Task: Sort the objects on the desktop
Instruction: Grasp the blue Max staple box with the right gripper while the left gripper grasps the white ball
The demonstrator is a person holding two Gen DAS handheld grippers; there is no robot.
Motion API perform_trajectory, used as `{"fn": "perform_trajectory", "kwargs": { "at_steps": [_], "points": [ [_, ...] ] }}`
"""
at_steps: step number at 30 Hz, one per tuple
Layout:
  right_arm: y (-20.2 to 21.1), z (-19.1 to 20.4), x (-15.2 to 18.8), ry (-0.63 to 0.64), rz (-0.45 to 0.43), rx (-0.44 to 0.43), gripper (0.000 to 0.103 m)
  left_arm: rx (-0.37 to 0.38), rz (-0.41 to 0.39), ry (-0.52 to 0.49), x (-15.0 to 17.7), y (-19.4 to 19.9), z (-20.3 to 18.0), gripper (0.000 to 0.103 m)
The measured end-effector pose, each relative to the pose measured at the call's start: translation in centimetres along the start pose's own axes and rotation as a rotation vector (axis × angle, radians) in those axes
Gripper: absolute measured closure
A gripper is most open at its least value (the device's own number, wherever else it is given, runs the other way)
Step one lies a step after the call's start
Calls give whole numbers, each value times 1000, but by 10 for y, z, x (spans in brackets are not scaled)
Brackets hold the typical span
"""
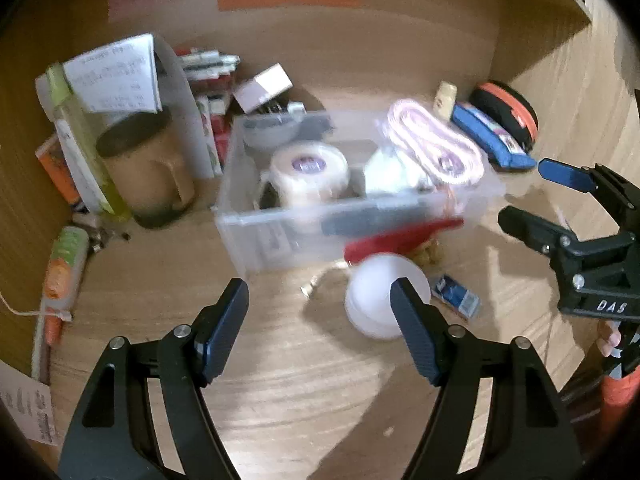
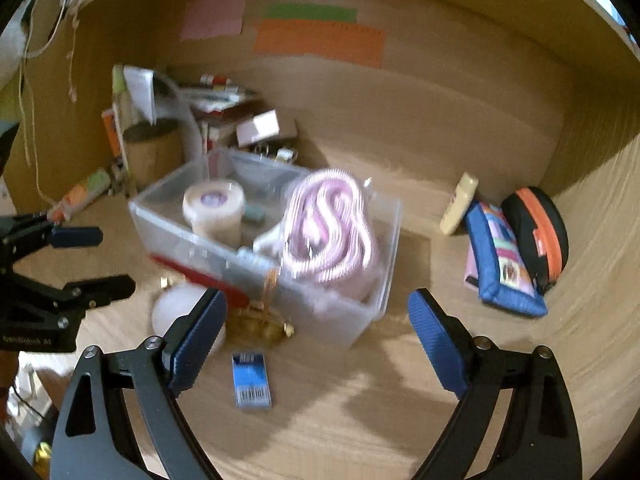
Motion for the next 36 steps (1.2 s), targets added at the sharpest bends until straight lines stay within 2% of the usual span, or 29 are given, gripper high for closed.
{"fn": "perform_trajectory", "kwargs": {
  "at_steps": [7, 13, 14, 16, 18, 21, 23, 25, 36],
  "points": [
    [-12, 15, 30, 23, 75, -44, 12, 16, 66, -13, 19, -11, -8, 30],
    [-29, 32, 48, 44, 136, -167, 15, 14, 108, -37, 30, -21, -16, 30],
    [-32, 35, 50, 43, 145, -193, 17, 15, 111, -36, 31, -22, -16, 30],
    [-40, 39, 54, 46, 175, -228, 39, 18, 116, -28, 32, -23, -15, 30],
    [-48, 41, 56, 47, 206, -250, 52, 27, 126, -21, 32, -25, -15, 30],
    [-54, 41, 57, 35, 221, -284, 55, 30, 137, -25, 33, -28, -17, 30],
    [-56, 40, 55, 39, 219, -287, 62, 30, 141, -30, 33, -31, -19, 30],
    [-56, 40, 54, 40, 212, -289, 76, 37, 150, -33, 32, -35, -22, 30],
    [-49, 20, 63, 1, 210, -288, 78, 67, 184, -67, 24, -61, -43, 30]
  ]
}}
Point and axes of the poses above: each gripper's, at about its wrist camera, not at the fingertips, and y roughly against the way its jaws point, z to its left, x to its underside, the point moved 3 cm from there along -y, roughly the way its jaws point, and after that the axes turned 11 degrees about y, right-handed, at the moved point
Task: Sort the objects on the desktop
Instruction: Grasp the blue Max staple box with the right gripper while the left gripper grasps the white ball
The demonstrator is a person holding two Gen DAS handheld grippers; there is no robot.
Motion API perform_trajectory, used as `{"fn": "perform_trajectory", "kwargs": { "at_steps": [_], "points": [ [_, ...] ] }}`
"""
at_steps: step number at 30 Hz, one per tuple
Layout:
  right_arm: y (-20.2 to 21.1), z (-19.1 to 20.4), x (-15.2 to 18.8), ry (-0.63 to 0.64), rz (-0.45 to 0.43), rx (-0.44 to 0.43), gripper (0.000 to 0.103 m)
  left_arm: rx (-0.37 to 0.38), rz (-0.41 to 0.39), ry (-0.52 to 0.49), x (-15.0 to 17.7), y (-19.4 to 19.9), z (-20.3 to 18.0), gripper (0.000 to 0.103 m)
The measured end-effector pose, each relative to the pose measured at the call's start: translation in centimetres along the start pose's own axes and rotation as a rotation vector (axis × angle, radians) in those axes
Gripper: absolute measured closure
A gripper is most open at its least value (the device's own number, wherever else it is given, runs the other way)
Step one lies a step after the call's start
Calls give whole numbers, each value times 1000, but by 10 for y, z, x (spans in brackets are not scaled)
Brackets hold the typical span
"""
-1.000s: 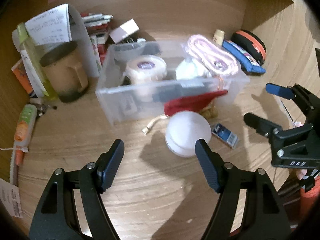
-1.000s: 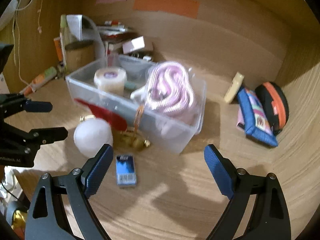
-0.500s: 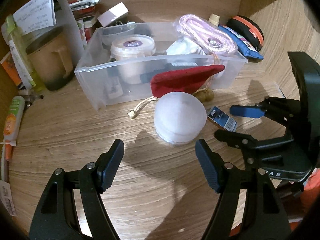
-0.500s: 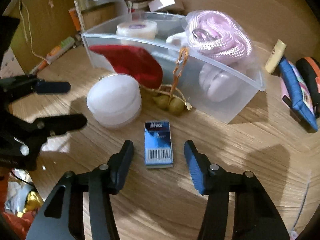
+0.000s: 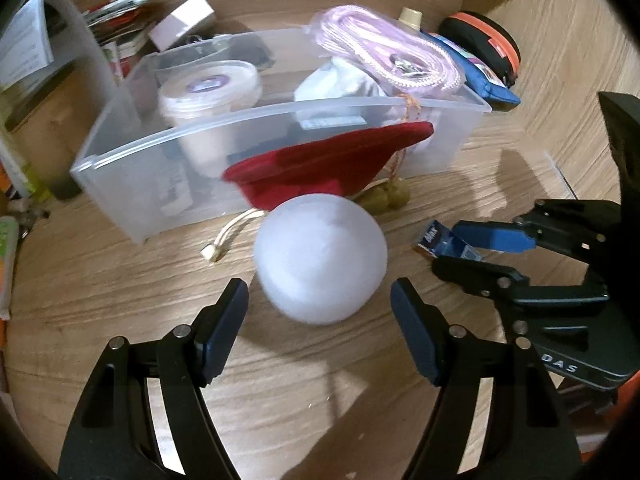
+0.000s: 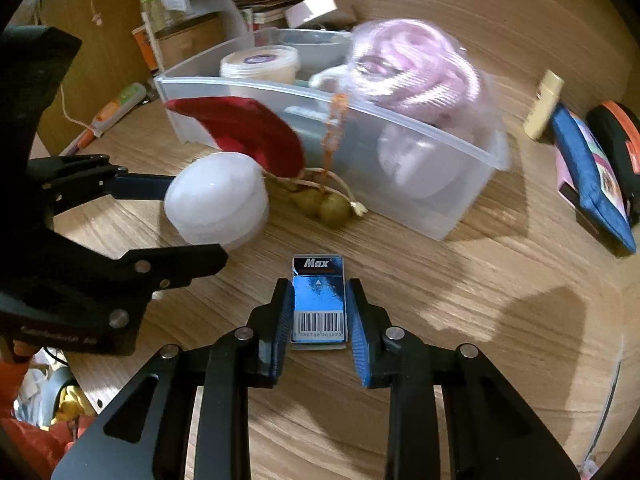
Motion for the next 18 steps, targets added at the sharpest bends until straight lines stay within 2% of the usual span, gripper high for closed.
{"fn": "perform_trajectory", "kwargs": {
  "at_steps": [8, 10, 11, 18],
  "points": [
    [17, -21, 10, -63, -28, 1, 78, -7, 3, 10, -9, -13, -3, 30],
    [18, -23, 10, -69, -34, -1, 78, -9, -2, 20, -11, -14, -2, 33],
    [19, -24, 11, -74, -36, -4, 78, -17, -8, 23, -11, -14, -1, 38],
    [21, -25, 8, -106, -59, -23, 78, -25, -26, 9, -5, -9, 0, 38]
  ]
}}
Point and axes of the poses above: each gripper's, at about its wrist camera, not at the fingertips, and y roughly against the way its jaws point, z to its left, x to its underside, the point moved 3 cm from there along -y, roughly the way its jaws point, and after that the axes turned 11 degrees about y, right-handed, at the moved point
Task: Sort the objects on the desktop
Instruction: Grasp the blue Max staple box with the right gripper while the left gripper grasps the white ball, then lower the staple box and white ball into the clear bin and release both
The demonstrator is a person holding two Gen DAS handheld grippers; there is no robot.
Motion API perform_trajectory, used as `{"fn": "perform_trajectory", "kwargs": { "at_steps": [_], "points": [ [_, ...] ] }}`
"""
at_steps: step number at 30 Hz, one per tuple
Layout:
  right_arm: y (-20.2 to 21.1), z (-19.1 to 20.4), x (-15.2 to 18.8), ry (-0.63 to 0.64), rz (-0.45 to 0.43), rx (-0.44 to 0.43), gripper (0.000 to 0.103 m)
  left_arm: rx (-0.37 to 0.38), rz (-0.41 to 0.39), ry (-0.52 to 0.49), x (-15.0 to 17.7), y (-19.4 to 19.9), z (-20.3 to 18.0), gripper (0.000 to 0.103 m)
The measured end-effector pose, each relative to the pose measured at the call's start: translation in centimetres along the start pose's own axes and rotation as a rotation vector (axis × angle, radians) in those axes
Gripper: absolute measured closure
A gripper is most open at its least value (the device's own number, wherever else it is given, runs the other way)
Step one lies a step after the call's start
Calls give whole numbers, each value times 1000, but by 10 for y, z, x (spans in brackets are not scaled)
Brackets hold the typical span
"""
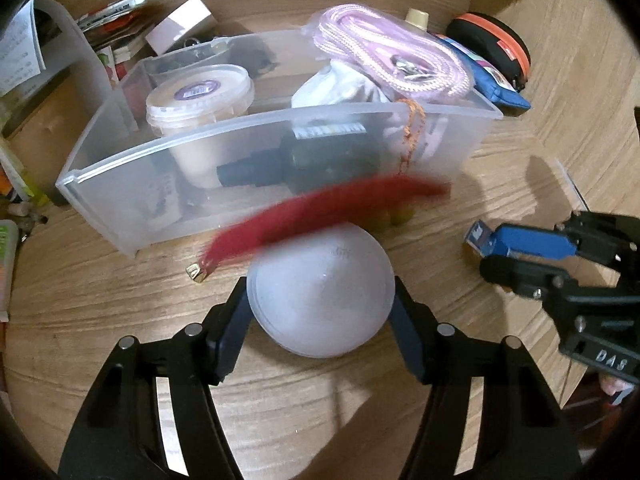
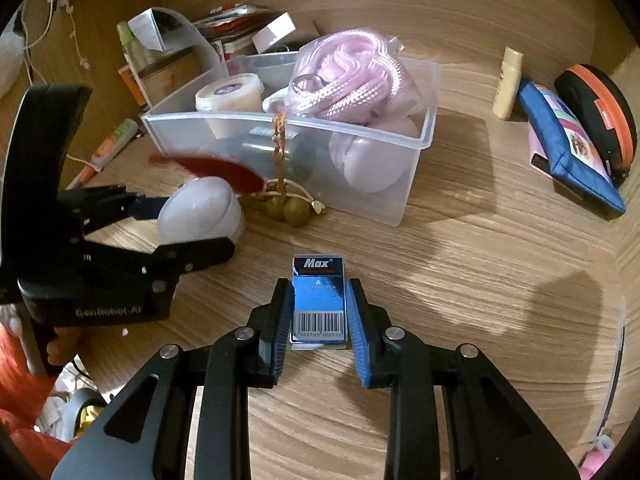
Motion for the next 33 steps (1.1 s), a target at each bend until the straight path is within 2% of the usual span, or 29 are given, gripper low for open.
{"fn": "perform_trajectory", "kwargs": {
  "at_steps": [11, 33],
  "points": [
    [15, 8, -13, 15, -49, 19, 78, 22, -65, 26, 7, 33, 6, 38],
    [53, 13, -45, 28, -178, 37, 78, 52, -262, 91, -14, 106, 29, 38]
  ]
}}
Point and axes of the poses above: each gripper's, at about its wrist camera, not at the fingertips, and y roughly against the way its jaws point, z to its left, x to its underside, the point moved 3 cm from there along -y, roughly the way its jaws point, and after that the axes turned 11 degrees about y, right-handed, at the moved point
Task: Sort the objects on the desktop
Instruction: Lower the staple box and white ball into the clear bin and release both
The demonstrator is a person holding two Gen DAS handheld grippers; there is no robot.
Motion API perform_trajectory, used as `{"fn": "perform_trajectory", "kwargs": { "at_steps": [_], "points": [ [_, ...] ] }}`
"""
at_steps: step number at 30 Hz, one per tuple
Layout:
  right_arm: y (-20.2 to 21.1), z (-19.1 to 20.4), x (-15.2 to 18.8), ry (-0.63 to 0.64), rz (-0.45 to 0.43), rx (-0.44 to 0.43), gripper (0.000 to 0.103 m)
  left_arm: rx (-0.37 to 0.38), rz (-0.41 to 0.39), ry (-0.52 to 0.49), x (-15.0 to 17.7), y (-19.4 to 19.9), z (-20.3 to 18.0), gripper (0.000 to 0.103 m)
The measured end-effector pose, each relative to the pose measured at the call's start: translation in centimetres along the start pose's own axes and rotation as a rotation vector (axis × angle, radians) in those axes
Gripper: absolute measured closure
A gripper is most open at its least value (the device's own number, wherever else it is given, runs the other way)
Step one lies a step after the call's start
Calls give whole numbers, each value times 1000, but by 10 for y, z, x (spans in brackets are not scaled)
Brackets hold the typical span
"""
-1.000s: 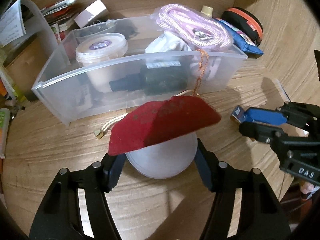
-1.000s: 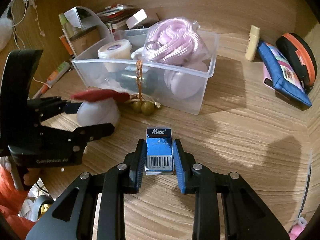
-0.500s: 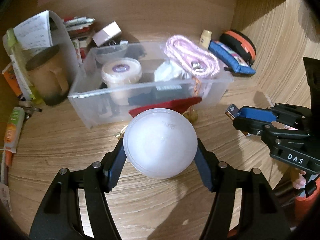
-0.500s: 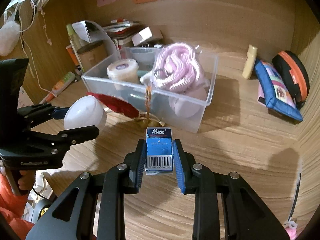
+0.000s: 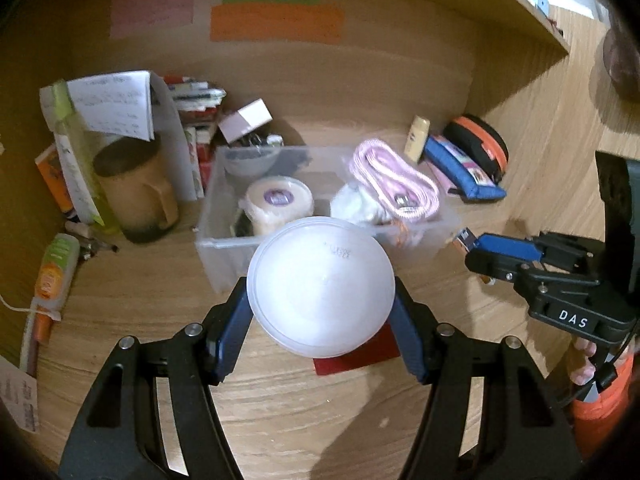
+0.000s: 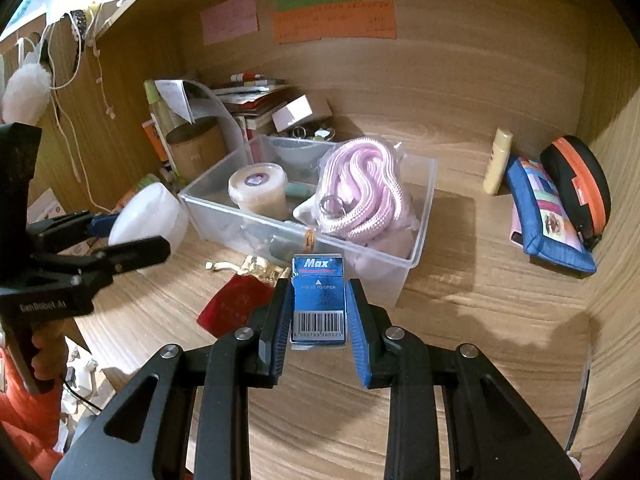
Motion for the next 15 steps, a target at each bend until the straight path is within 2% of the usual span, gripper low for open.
{"fn": "perform_trajectory", "kwargs": {
  "at_steps": [10, 15],
  "points": [
    [-1, -4, -16, -17, -36, 4, 78, -6, -55, 29, -27, 5, 12, 38],
    [-6, -8, -33, -25, -63, -2, 78, -29, -53, 45, -39, -6, 21, 38]
  ]
}}
Point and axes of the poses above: each gripper's, at about its wrist camera, not at the fingertips, and y roughly against the way its jaws point, z to its left, x to its underside, the point moved 3 cm from there along -y, roughly the way its jaws point, and after that the axes turned 11 degrees about y, right-handed, at the moved point
